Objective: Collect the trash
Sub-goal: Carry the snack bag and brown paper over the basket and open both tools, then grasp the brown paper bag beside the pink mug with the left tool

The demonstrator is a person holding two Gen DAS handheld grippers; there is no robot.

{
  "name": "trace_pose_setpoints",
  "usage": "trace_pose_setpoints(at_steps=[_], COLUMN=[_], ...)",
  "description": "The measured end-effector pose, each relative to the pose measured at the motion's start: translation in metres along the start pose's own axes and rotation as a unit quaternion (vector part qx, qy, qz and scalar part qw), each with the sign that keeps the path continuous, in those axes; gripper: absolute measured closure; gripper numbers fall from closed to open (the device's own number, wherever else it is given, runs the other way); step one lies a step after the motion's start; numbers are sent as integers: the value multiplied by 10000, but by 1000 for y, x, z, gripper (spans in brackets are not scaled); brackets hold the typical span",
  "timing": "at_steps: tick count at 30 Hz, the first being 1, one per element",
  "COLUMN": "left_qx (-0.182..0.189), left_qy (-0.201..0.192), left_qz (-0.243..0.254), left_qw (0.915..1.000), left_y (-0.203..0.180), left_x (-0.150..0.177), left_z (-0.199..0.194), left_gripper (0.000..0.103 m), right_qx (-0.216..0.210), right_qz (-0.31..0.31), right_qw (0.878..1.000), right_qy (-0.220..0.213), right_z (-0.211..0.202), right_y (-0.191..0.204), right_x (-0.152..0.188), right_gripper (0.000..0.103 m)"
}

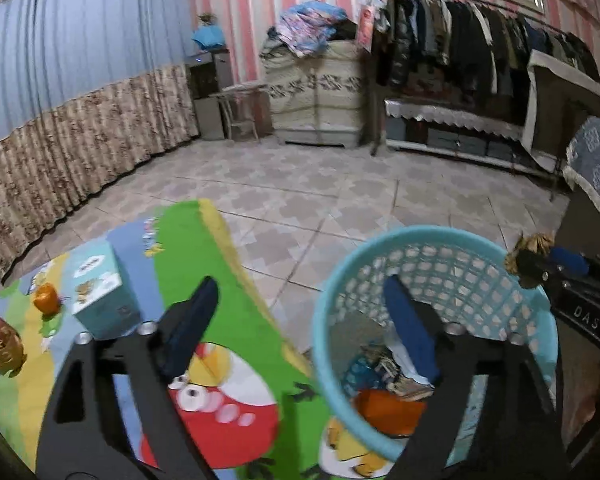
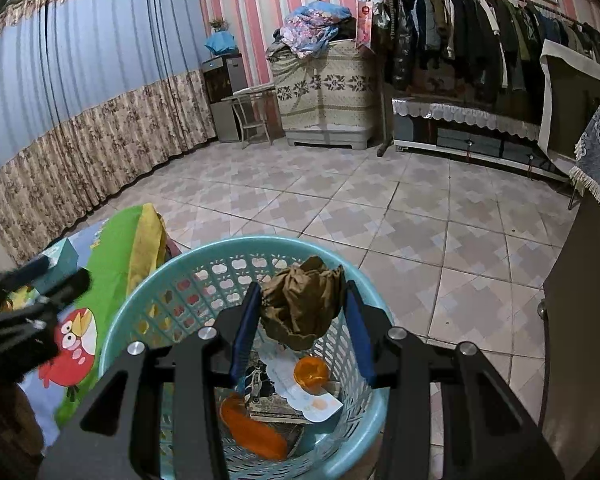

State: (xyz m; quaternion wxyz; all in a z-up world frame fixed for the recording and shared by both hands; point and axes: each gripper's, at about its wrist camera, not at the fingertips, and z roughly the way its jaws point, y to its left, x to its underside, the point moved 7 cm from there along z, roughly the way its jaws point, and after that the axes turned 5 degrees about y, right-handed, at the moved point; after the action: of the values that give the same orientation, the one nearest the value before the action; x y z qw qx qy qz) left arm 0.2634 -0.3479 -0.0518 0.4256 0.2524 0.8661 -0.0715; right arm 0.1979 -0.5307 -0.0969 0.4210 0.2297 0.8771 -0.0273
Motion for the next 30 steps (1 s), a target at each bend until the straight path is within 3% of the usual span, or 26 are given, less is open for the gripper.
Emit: trace_pose_setpoints(at_steps=[13, 15, 18, 21, 30], left_qx=[-684, -826, -1054, -1271, -2047], left_qy=[-209, -219, -206, -144, 122], left_qz=[-368, -421, -560, -748, -1289], left_qw=[9968, 9955, 9926, 9890, 9702], left_y=[77, 95, 130, 168, 289], left_x=[9, 15, 24, 34, 67], left_z=[-27, -33, -42, -49, -56], left_gripper=[6, 6, 6, 6, 6], right_qx=[-96, -71, -53, 52, 115], right_qz=[-219, -187, -126, -113, -108], right_qw=[9997, 9998, 9999, 9999, 9999], right_qy=[10, 81, 60, 35, 45], right_z=[2, 5, 6, 6, 9], right_y=[31, 31, 33, 34, 55], right_x=[4, 2, 2, 2, 4], right_gripper=[59, 51, 27, 17, 15])
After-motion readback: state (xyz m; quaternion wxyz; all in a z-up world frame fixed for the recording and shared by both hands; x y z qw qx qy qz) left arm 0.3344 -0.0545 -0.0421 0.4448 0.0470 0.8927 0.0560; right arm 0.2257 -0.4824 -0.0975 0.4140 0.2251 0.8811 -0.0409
